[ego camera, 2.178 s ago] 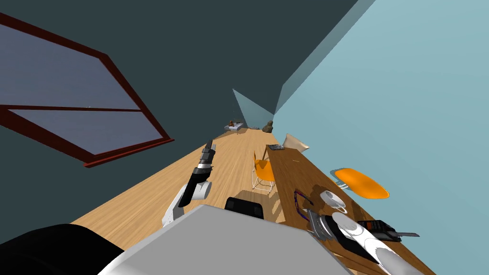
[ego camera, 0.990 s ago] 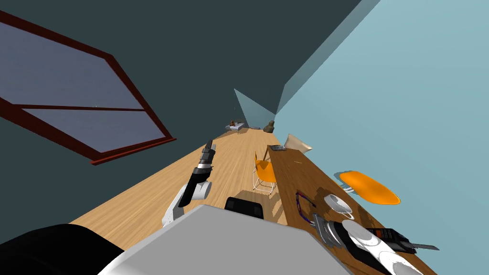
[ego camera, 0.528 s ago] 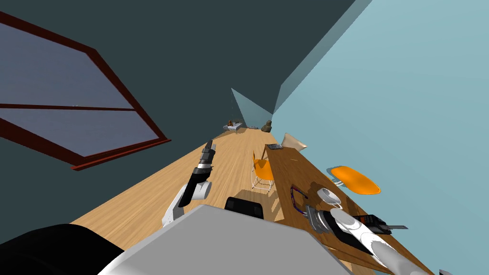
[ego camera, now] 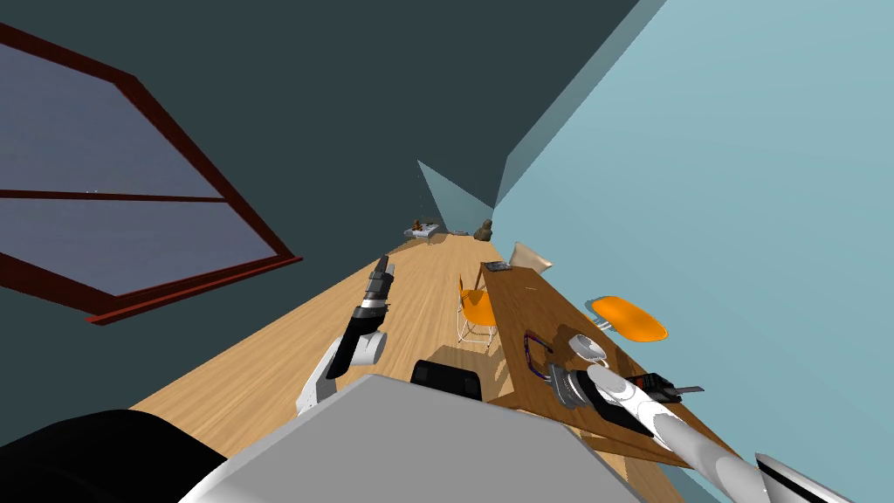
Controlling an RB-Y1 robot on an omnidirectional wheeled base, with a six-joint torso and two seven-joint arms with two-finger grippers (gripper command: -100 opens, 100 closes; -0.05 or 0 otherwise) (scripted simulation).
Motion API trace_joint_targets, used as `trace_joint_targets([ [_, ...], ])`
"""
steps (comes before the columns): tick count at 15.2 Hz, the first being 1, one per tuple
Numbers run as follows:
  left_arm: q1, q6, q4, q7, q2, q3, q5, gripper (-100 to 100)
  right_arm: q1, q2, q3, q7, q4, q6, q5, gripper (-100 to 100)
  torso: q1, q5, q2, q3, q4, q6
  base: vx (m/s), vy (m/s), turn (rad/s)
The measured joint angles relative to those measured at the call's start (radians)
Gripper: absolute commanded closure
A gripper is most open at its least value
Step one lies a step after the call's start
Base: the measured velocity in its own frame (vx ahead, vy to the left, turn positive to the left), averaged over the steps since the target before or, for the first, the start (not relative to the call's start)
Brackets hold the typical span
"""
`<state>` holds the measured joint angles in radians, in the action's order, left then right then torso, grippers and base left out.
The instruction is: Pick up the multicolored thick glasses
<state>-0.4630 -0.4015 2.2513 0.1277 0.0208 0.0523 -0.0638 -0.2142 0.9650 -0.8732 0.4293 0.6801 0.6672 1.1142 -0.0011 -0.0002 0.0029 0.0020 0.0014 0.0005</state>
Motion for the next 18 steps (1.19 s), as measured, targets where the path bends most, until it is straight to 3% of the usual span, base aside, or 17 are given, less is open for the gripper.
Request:
trace_joint_targets([
  [4, 0.0, 0.0, 0.0, 0.0, 0.0, 0.0, 0.0, 0, -0.061, -0.015, -0.074, 0.014, -0.04, 0.006, -0.041, 100, 0.0, 0.0, 0.0, 0.0, 0.0, 0.0, -0.017, -0.011, -0.072],
  [7, 0.0, 0.0, 0.0, 0.0, 0.0, 0.0, 0.0, 0, -0.091, 0.012, -0.143, -0.031, 0.015, -0.018, -0.06, 100, 0.0, 0.001, 0.0, 0.0, 0.0, 0.0, -0.02, -0.014, -0.1],
  [9, 0.0, 0.0, 0.0, 0.0, 0.0, 0.0, 0.0, 0, -0.114, 0.0, -0.173, -0.024, -0.015, -0.012, -0.073, 100, 0.0, 0.0, 0.0, 0.0, 0.0, 0.0, -0.015, -0.011, -0.127],
  [18, 0.0, 0.0, 0.0, 0.0, 0.0, 0.0, 0.0, 0, -0.253, 0.006, -0.376, -0.064, -0.007, -0.037, -0.164, 100, 0.0, 0.001, 0.0, 0.0, 0.0, 0.0, -0.019, -0.014, -0.071],
])
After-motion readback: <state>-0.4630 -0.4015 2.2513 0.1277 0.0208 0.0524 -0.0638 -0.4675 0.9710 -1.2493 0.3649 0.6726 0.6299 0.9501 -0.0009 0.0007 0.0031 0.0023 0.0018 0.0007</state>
